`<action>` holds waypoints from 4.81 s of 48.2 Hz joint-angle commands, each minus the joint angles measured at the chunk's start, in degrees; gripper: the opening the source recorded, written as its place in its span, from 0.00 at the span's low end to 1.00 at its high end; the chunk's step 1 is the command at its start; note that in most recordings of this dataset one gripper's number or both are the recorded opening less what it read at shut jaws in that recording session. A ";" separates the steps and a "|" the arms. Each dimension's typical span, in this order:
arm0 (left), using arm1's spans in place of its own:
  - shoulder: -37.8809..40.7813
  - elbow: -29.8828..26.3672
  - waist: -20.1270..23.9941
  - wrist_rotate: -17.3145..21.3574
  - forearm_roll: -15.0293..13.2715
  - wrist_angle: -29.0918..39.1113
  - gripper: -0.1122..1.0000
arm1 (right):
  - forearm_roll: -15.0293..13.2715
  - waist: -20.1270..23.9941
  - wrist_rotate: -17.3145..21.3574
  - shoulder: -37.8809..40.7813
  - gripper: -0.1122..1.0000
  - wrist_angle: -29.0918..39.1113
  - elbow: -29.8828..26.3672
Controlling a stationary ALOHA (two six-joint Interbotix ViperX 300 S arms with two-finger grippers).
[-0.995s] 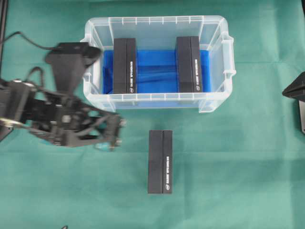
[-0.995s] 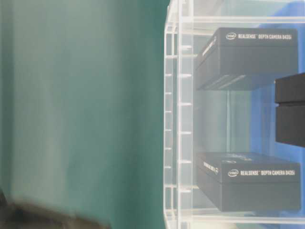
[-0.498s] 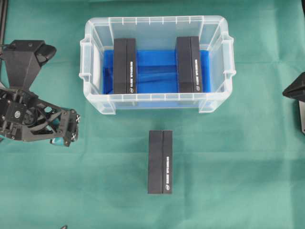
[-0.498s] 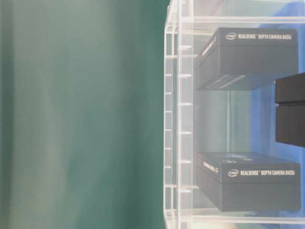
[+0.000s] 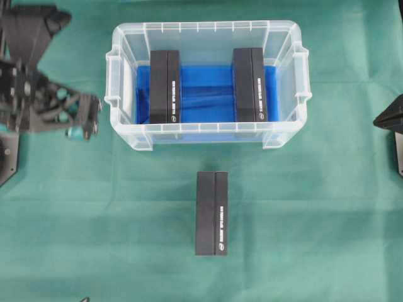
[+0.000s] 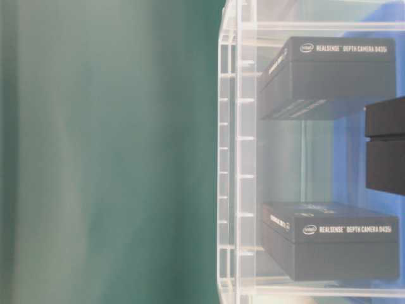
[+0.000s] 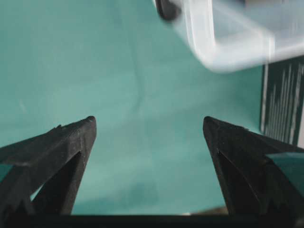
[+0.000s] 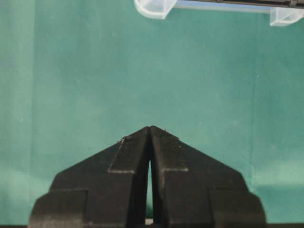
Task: Take the box out of the case with the left arm.
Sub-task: 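Open the left gripper, release the box, and withdraw to the left, then move the open left gripper over the left black box in the case, then grasp the left box with the left gripper and lift it up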
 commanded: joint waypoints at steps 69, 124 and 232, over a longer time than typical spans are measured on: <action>8.79 -10.90 11.43 12.74 -1.14 -0.26 0.94 | 0.18 -0.09 0.26 0.44 0.12 -0.18 -1.93; 25.58 -27.07 9.05 10.90 -0.79 0.97 0.94 | 0.09 0.00 0.26 0.53 0.12 -0.18 -1.93; 33.66 -14.06 8.61 10.20 1.05 -17.23 0.94 | -0.09 -0.09 0.18 0.44 0.12 -0.26 -2.20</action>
